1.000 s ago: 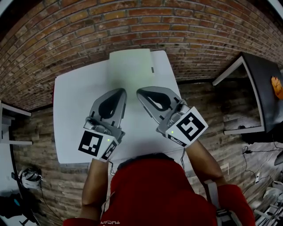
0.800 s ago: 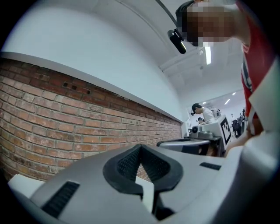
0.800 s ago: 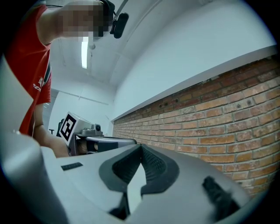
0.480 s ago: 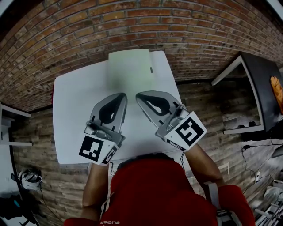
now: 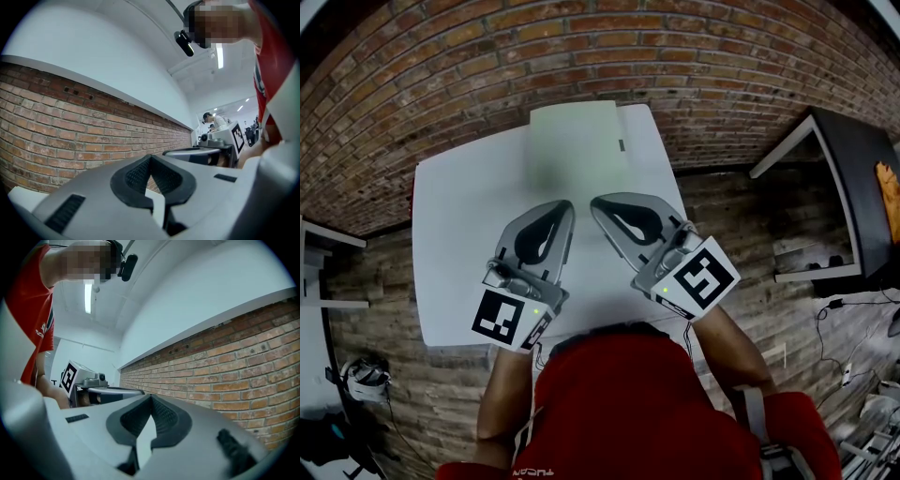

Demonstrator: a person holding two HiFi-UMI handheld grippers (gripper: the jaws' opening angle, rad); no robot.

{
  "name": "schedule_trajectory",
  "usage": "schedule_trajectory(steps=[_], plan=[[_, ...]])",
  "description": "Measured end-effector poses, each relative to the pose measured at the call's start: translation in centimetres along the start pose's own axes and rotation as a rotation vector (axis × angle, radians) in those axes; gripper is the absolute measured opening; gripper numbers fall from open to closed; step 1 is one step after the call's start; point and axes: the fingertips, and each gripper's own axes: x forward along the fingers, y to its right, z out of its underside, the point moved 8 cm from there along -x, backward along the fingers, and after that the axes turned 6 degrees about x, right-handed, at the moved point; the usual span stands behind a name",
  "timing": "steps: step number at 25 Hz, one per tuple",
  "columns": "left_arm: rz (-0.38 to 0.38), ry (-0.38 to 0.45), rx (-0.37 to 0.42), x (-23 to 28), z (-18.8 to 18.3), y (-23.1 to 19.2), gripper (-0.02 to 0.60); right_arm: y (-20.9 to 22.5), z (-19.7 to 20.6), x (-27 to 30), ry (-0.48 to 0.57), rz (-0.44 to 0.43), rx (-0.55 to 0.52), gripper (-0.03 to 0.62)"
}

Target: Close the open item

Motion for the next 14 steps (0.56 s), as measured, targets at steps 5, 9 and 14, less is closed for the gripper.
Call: schedule_trajectory(steps=[5, 9, 14], plan=[[0.001, -0.001, 0.000, 0.00, 0.13, -0.08, 0.012, 0.01, 0.07, -0.13, -0.007, 0.000, -0.002, 0.031], [0.009, -0.001, 0.001, 0.10, 0.26, 0.11, 0.012, -0.03, 0.15, -0.30, -0.008, 0.000, -0.004, 0.031], [0.014, -0.004, 0.001, 0.19, 0.37, 0.14, 0.012, 0.03, 0.13, -0.34, -0.013, 0.001, -0.007, 0.031]])
